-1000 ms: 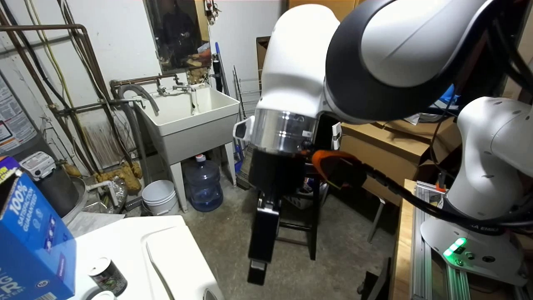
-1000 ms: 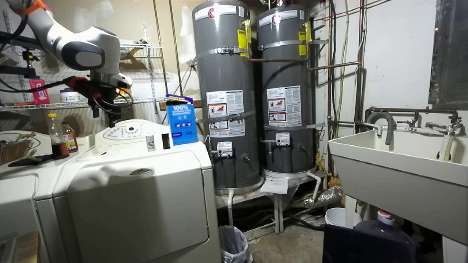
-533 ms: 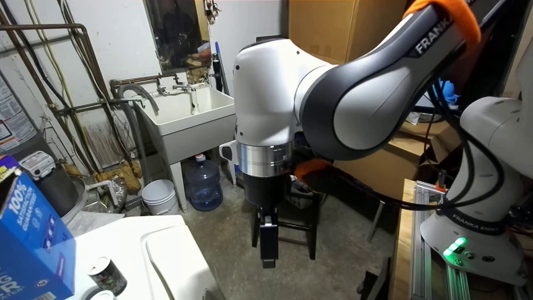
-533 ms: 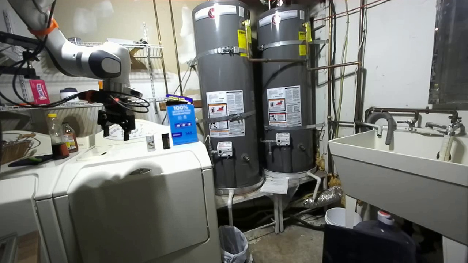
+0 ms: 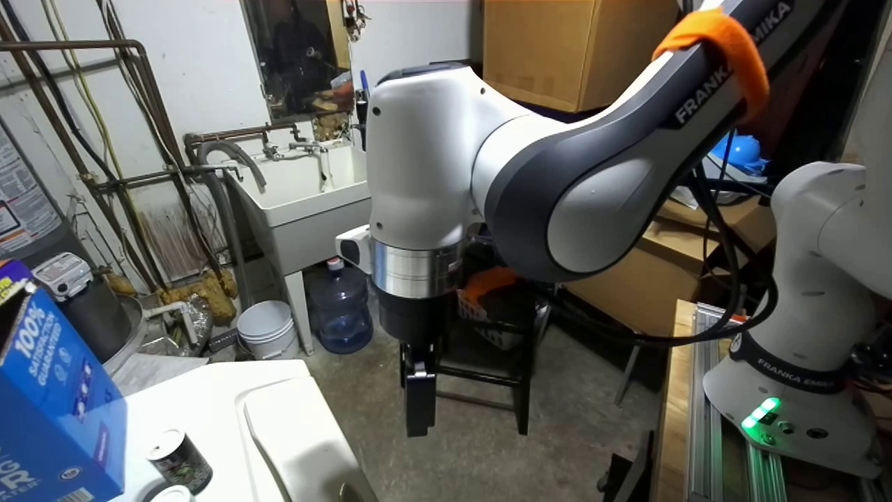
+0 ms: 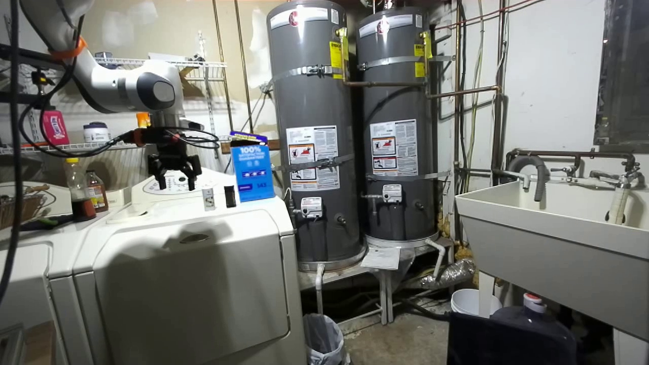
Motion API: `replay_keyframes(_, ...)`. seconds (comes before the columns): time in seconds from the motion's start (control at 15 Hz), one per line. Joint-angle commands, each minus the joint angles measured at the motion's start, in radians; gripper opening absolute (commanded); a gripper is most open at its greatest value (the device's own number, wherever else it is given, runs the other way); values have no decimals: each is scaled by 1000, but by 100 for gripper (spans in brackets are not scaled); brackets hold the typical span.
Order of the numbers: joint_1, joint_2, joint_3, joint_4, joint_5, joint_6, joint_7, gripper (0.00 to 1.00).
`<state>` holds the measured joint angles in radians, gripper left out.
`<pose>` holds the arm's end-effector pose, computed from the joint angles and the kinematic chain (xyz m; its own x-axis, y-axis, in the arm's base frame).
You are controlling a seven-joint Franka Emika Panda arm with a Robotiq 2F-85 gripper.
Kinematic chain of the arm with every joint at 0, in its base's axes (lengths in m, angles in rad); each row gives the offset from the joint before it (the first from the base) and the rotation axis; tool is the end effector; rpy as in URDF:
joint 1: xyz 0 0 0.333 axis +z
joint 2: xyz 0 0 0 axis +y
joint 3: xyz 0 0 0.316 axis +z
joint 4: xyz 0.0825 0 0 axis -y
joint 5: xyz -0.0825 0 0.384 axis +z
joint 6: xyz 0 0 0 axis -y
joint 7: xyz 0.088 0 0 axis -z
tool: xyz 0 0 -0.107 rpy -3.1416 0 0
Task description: Open the washing machine on the right
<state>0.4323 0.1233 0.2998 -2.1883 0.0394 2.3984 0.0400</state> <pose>0.4149 0.3712 0.3423 0.7885 0.6087 0.0879 0.6144 -0.7859 -0.0690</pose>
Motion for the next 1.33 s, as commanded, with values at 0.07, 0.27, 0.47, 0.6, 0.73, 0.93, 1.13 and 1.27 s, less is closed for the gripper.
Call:
replay_keyframes(0.07,7,97,38,100,-90,-12,-10,100)
replay_keyframes(0.27,63,216,47,236,-252,-47,23,100)
replay_keyframes(0.47,117,330,45,360,-331,-69,-18,100)
replay_keyframes(0.6,154,402,42,433,-350,-67,-32,100)
replay_keyframes(0.73,187,457,32,493,-318,-77,0,100)
replay_keyframes(0.93,236,515,8,544,-290,-78,74,100)
replay_keyframes(1.13,264,547,-16,551,-288,-64,107,100)
replay_keyframes(1.27,280,560,-34,545,-294,-58,126,100)
